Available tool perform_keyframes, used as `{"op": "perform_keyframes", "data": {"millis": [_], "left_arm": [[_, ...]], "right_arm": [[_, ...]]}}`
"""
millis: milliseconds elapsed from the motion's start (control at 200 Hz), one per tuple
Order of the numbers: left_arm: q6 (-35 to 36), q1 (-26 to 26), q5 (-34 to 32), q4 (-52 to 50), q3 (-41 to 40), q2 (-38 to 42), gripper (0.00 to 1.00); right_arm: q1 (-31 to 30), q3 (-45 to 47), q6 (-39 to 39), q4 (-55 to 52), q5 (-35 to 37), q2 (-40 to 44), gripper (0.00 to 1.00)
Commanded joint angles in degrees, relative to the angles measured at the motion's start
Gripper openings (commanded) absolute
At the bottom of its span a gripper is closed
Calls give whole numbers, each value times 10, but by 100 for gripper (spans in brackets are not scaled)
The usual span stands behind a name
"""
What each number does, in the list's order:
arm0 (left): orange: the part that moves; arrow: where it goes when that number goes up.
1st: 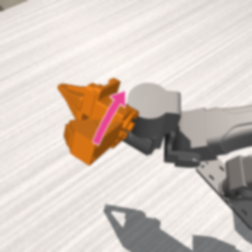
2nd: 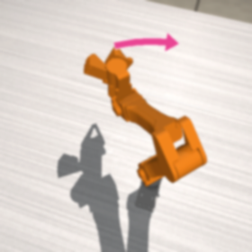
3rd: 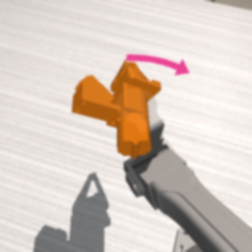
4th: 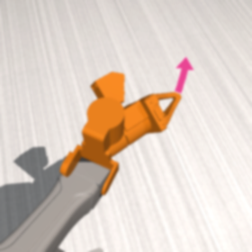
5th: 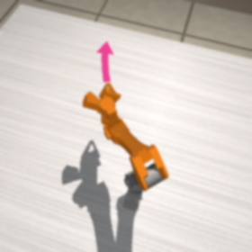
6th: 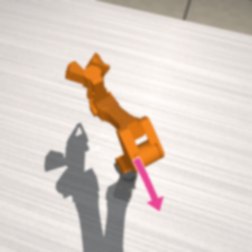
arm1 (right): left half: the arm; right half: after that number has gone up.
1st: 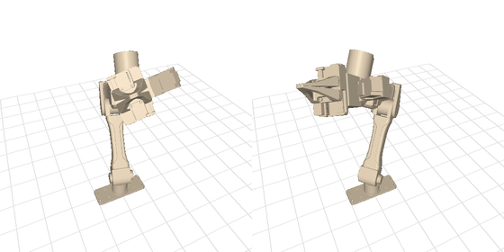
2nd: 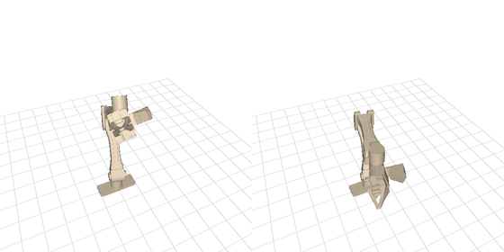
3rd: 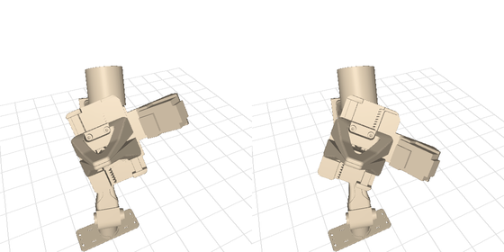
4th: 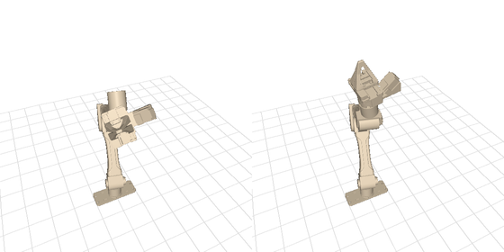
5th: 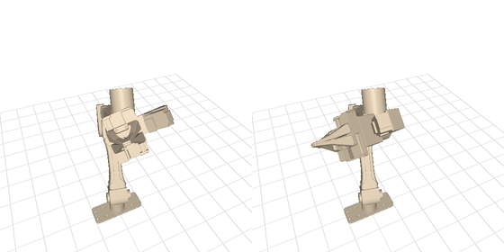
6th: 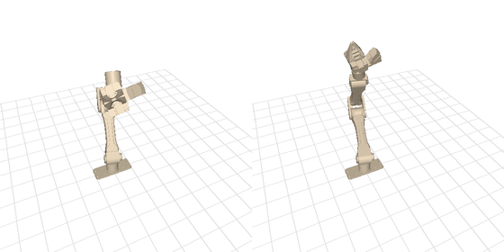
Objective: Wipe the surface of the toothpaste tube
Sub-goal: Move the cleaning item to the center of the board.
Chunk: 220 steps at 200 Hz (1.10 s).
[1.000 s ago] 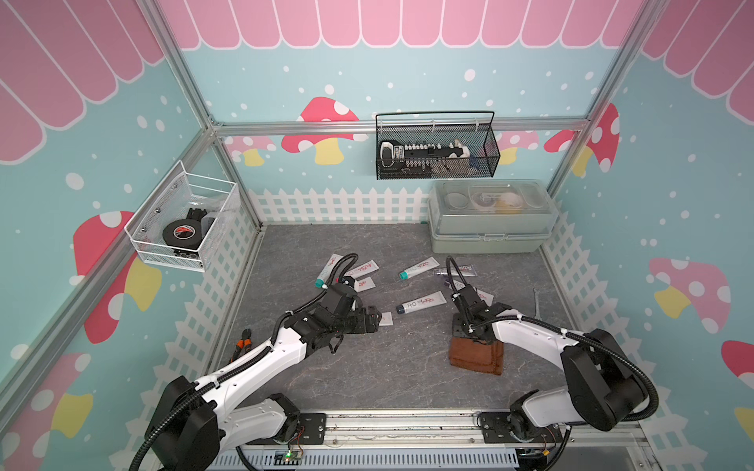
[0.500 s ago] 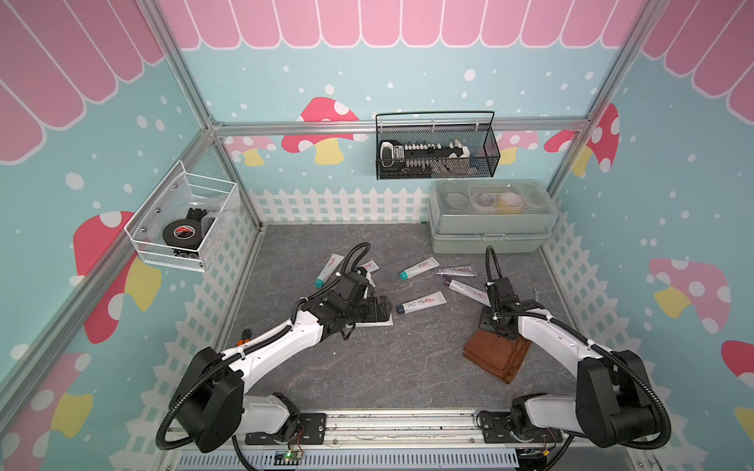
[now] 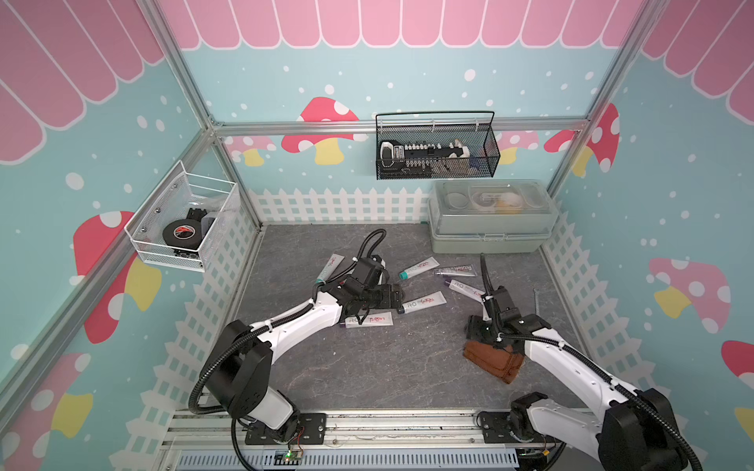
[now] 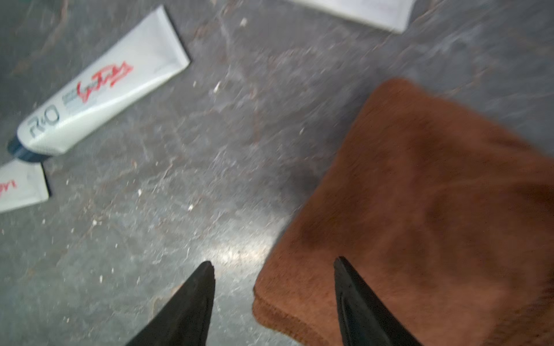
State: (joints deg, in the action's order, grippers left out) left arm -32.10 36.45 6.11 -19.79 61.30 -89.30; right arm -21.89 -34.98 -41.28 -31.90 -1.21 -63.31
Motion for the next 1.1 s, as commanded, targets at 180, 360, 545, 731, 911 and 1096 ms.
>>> {"op": "perform_keyframes", "data": {"millis": [180, 360, 545, 731, 911, 1096], "left_arm": [[4, 1, 3, 5, 15, -8, 95], [8, -3, 0, 7, 3, 1, 95], [7, -10, 6, 12, -5, 6, 95], [7, -13, 6, 15, -13, 13, 95], [9, -14, 11, 21, -16, 8, 95], [13, -14, 48, 48, -18, 3, 95]], "right_arm": [[-26, 32, -93, -29, 55, 20, 62], [-25, 18, -92, -24, 105, -15, 62], [-14, 1, -92, 29, 88, -115, 57], [36, -6, -92, 39, 119, -108, 20], [103, -46, -57, 28, 159, -102, 15], [185, -75, -32, 58, 123, -153, 17]]}}
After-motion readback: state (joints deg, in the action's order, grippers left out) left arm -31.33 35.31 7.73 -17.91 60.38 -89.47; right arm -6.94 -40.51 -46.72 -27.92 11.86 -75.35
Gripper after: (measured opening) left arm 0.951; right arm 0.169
